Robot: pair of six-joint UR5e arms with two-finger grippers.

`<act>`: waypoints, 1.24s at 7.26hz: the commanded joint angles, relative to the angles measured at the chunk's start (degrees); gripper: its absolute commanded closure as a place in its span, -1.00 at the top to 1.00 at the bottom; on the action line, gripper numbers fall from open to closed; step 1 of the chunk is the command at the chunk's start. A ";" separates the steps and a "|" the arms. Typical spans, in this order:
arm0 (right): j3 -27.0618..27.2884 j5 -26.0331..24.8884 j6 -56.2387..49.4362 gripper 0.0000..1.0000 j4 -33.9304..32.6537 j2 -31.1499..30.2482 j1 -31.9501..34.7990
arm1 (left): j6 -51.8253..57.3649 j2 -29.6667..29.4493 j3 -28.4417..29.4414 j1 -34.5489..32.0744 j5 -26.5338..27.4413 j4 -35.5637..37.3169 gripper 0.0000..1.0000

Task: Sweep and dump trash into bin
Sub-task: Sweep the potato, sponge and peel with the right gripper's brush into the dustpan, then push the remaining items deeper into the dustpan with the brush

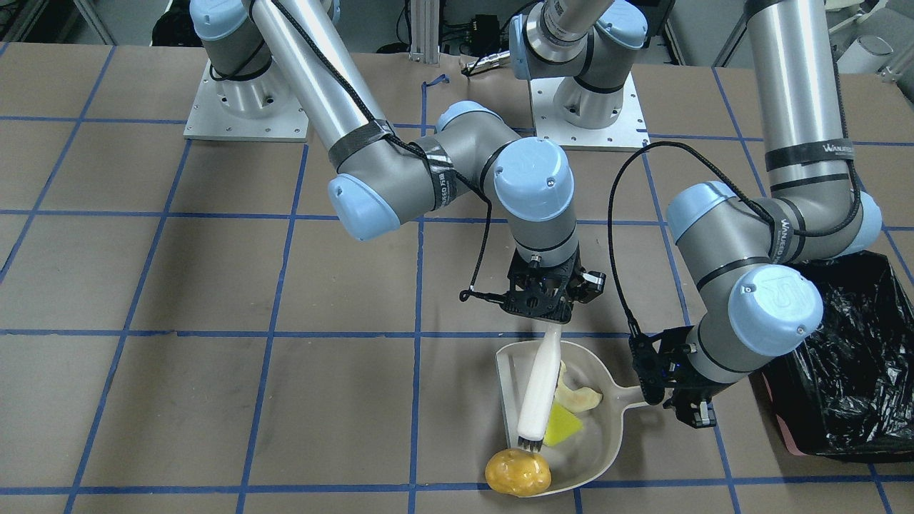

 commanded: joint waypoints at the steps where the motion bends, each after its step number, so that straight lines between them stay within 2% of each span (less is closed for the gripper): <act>1: 0.08 -1.48 -1.63 -1.00 3.32 -1.42 -1.77 | 0.00 0.00 -0.14 0.00 -0.07 0.00 -0.51; 2: 0.25 -2.97 -5.90 -1.00 5.61 -1.78 -3.95 | 0.00 0.00 -0.22 0.00 -0.07 0.00 -0.51; 5: 0.69 -4.64 -13.14 -1.00 6.95 -1.35 -7.05 | 0.00 0.00 -0.22 0.00 0.02 0.09 -0.51; 7: 1.22 -7.00 -16.82 -1.00 7.21 -1.00 -8.10 | -0.17 -0.09 -0.05 0.00 0.28 0.09 -0.51; 9: 0.61 -7.20 -21.74 -1.00 6.60 0.84 -10.12 | -0.26 -0.18 -0.05 0.00 0.46 0.09 -0.51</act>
